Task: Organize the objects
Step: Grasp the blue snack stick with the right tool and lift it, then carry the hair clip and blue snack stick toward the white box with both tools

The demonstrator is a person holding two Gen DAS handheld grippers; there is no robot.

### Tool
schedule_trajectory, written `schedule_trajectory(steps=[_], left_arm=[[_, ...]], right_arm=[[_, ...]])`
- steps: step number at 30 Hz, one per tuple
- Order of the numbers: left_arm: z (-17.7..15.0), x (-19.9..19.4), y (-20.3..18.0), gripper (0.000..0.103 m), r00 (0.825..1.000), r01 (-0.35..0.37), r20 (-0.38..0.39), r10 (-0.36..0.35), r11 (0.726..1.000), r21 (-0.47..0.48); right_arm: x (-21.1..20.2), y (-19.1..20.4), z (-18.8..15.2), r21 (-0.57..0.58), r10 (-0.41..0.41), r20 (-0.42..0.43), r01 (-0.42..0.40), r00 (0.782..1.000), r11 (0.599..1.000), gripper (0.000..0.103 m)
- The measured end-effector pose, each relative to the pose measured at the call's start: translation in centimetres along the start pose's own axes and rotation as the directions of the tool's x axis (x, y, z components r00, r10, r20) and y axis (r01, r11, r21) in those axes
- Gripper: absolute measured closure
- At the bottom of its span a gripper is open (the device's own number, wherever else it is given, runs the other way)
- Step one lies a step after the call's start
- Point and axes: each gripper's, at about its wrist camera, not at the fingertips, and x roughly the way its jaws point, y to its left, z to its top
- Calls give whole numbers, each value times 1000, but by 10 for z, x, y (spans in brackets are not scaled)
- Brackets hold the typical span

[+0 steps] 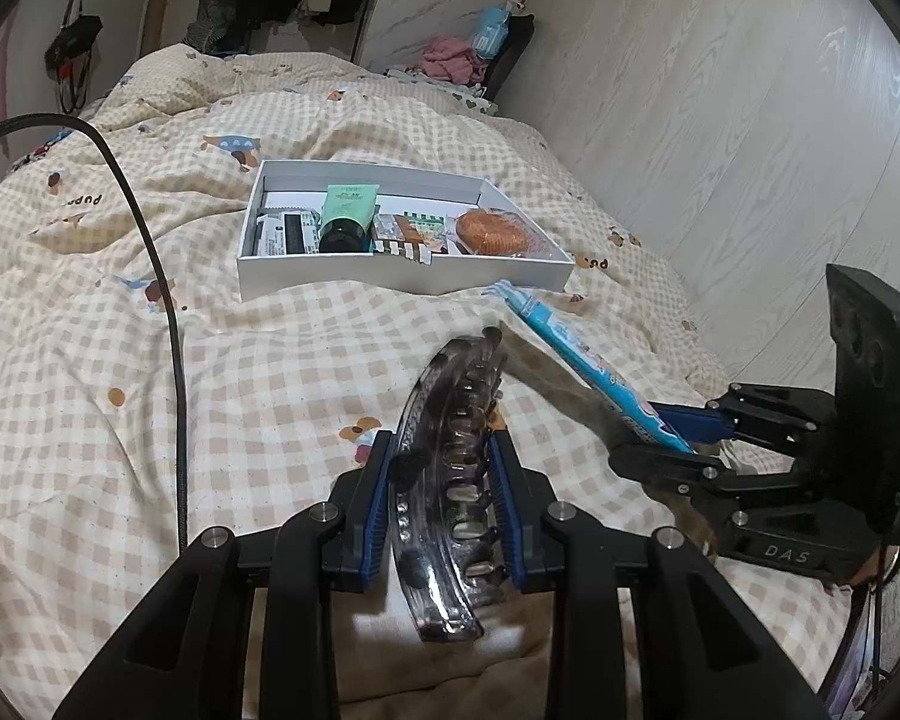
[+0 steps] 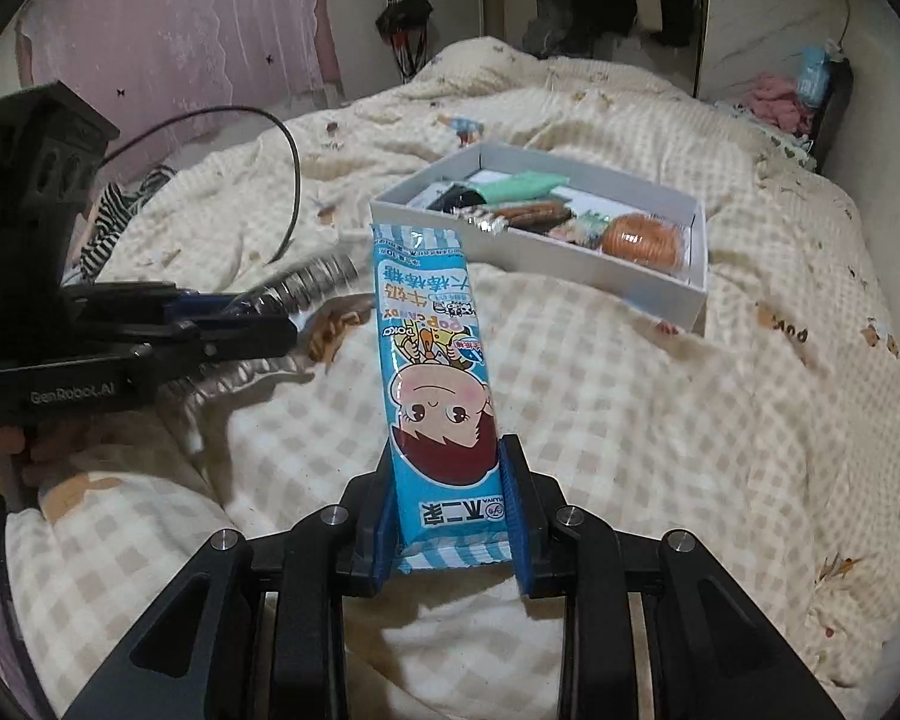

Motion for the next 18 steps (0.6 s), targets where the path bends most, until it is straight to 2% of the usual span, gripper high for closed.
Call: schedule_trajectory(steps=[8,12,13,15,16,18], left_arm=[[-1,2,1,69,1000,-3,-13,3,1000,-2],[-1,3,2,69,1000,-5,-22,5,1000,-9],[-1,3,3,66,1000,4,-26,-4,1000,-12],[-2,2,5,63,999,35,-18,-36,999,-25],[-2,1,6,60,999,37,-15,-38,999,-31],[-2,2,8,57,999,28,-24,-29,999,-43]], right_arm=[[-1,-5,-3,19,20,2,-20,1000,1000,71],[-1,-8,-2,46,56,8,-56,998,997,70],[-1,-10,-2,53,69,10,-69,998,996,70],[-1,-11,-2,62,98,12,-98,995,993,66],[-1,-12,-2,68,121,13,-122,993,990,59],[-3,-14,-4,81,162,21,-163,987,983,57]])
